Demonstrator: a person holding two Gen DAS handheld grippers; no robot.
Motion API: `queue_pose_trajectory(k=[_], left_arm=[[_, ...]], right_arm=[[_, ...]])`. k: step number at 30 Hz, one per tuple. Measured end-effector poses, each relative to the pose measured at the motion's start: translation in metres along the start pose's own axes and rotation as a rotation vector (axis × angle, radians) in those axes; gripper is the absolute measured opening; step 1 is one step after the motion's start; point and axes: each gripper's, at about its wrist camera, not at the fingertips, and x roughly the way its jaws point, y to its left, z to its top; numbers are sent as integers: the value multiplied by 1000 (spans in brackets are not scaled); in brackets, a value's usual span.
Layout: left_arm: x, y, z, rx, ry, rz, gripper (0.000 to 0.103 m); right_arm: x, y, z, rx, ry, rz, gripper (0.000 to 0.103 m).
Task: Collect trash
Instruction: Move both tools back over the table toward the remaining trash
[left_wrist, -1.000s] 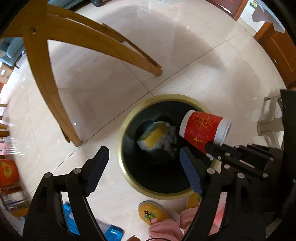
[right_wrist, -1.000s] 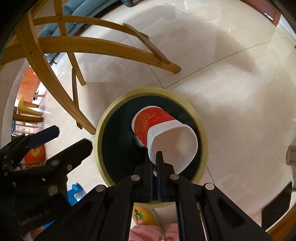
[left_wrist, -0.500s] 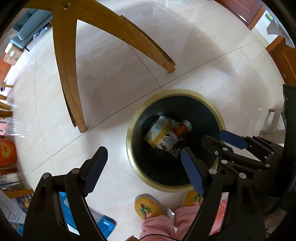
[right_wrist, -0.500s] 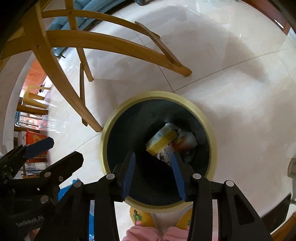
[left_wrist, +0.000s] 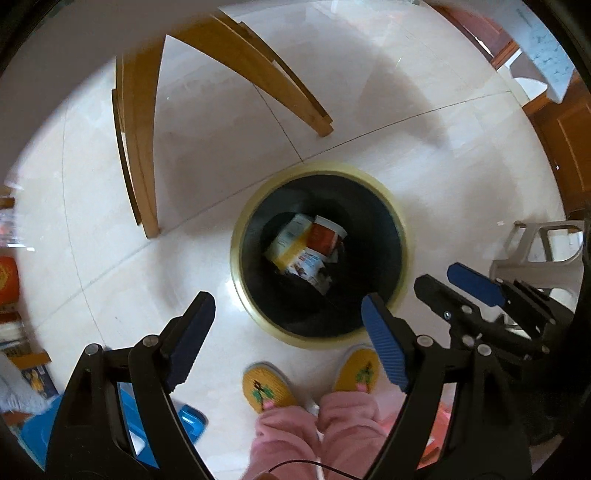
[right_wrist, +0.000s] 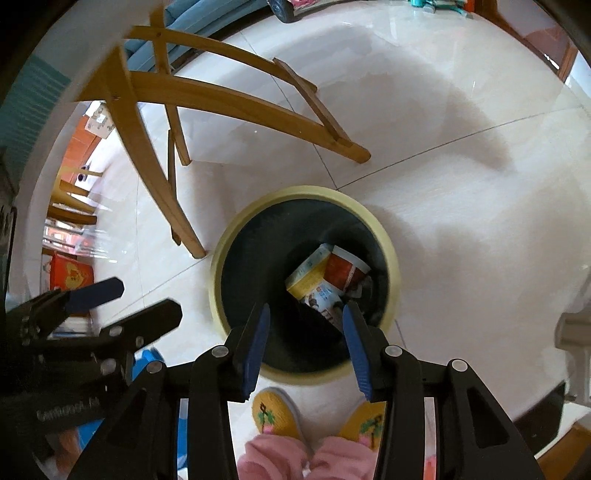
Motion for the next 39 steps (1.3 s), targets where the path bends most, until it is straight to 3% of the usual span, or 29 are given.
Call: queue_pose_trajectory(k=[10, 16, 24, 28, 32, 39], left_arm=[[-78, -25, -34, -26, 42, -57, 79], [-152, -43, -51, 12, 50, -85, 79], [-262, -44, -61, 9, 1, -108, 79], [-316, -35, -51, -13, -81, -81, 79], [-370, -15, -25, -54, -213, -29, 79], [-445, 31, 13, -110, -376, 43, 79]], right_arm=[[-105, 8, -13, -39, -3, -29, 42], [-187, 20, -15, -62, -12, -19, 42], [-306, 58, -3, -163, -75, 25, 42], [-353, 80, 15, -220, -120, 51, 42], [-390, 109, 41, -272, -175, 87, 42], [-425, 165, 93, -373, -246, 140, 42]])
